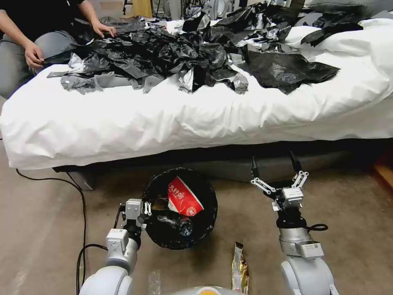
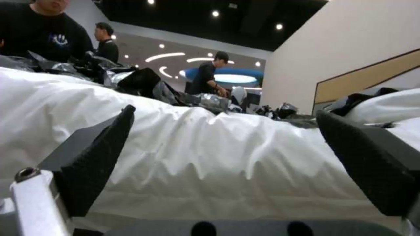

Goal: Pick up the trash bin, then pick up the garbage from the floor and place it into the trash bin.

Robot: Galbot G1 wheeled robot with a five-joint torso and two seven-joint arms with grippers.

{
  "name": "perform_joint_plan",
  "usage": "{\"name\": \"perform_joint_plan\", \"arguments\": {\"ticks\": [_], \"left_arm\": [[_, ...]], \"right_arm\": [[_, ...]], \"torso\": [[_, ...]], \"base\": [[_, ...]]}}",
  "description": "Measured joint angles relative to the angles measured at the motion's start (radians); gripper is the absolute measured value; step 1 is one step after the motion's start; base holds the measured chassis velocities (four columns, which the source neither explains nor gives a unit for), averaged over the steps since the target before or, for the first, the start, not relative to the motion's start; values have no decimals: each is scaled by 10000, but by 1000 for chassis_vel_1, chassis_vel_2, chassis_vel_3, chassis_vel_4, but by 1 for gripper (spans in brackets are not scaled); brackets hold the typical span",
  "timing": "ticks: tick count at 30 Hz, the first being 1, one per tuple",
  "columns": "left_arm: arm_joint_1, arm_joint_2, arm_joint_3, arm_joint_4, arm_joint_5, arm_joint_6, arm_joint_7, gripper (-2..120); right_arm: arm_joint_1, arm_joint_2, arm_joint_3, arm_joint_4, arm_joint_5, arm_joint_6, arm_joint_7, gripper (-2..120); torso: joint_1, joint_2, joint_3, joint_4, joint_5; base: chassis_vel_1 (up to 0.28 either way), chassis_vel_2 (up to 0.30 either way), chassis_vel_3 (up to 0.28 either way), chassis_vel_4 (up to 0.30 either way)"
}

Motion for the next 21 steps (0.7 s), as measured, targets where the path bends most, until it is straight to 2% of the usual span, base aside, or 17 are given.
{"name": "perform_joint_plan", "arguments": {"ticks": [7,11,21], "left_arm": [[-13,0,-38,1,-23,-1,-4,0],[-18,1,-45,12,-32,-3,-6,0],[-32,1,-49,40,-33,-9,-13,0]], "right_arm": [[23,6,-4,20,1,-51,-36,100],[27,12,-8,30,2,-58,-38,100],[44,20,-8,31,14,-34,-46,100]], "torso": [[0,0,1,0,0],[0,0,0,1,0],[0,0,0,1,-3]], "base": [[32,-23,-25,35],[131,-120,-132,142],[237,-226,-221,226]]}}
